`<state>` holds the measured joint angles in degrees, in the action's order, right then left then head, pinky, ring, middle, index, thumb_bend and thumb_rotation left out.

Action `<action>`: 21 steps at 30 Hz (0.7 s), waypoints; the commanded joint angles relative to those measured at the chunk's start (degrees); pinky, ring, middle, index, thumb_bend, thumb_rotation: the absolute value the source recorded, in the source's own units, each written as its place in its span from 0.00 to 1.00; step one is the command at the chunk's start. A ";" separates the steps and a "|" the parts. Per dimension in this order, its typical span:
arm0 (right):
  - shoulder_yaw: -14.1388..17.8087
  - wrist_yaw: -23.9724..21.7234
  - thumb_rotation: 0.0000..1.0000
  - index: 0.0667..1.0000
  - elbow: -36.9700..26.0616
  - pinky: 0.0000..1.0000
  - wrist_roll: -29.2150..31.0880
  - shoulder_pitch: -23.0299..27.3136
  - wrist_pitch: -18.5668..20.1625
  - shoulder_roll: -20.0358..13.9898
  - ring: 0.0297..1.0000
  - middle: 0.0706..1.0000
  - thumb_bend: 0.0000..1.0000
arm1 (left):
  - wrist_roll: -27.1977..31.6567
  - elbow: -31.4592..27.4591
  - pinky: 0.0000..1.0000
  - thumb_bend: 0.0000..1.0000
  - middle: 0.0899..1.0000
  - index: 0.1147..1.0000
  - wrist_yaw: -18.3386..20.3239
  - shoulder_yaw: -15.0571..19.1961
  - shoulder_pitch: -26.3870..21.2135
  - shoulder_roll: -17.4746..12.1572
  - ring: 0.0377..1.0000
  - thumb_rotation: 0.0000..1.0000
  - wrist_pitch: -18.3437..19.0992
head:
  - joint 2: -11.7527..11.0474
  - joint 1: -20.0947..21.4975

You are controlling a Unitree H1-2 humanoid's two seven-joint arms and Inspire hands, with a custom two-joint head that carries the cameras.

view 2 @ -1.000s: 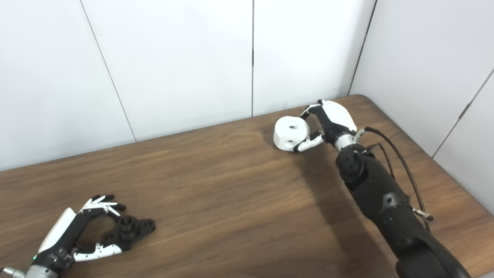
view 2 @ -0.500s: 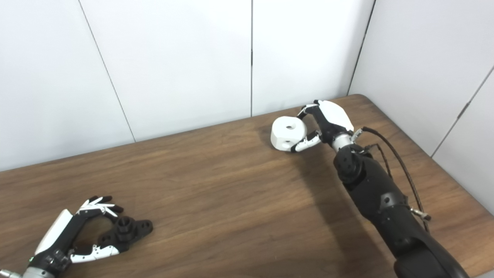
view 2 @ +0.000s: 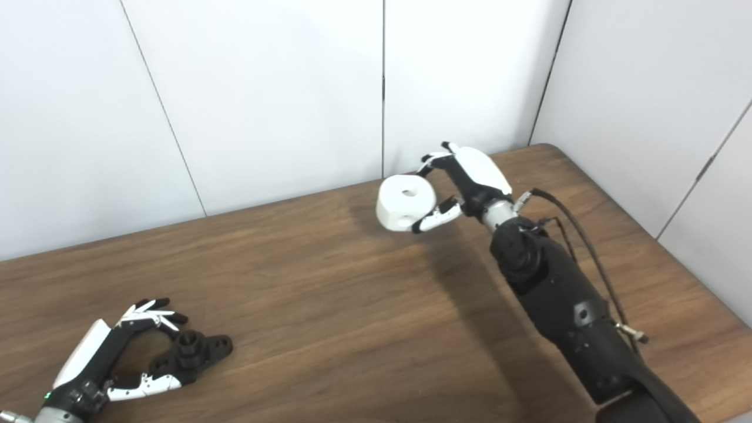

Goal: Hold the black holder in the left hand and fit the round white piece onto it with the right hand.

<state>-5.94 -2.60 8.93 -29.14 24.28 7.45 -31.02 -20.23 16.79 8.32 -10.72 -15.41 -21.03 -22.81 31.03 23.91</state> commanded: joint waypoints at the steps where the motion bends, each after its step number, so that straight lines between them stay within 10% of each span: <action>1: -0.02 -0.83 0.16 0.45 -3.16 0.86 -0.44 2.40 -0.84 -0.93 0.98 0.82 0.51 | -0.88 -0.58 1.00 0.52 0.71 0.42 -0.39 -0.05 -0.20 -0.11 0.92 0.04 0.49 | 0.21 -0.39; 21: -6.95 -14.51 0.15 0.45 -24.71 0.85 -2.30 2.63 4.26 6.89 0.97 0.80 0.51 | -4.93 0.51 1.00 0.52 0.71 0.41 -2.41 -1.97 0.34 2.82 0.92 0.04 1.01 | 4.90 -11.86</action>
<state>-12.93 -17.19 -13.33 -30.89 24.13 11.86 -24.52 -24.32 16.81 6.37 -11.48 -15.75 -19.63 -22.22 35.86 12.13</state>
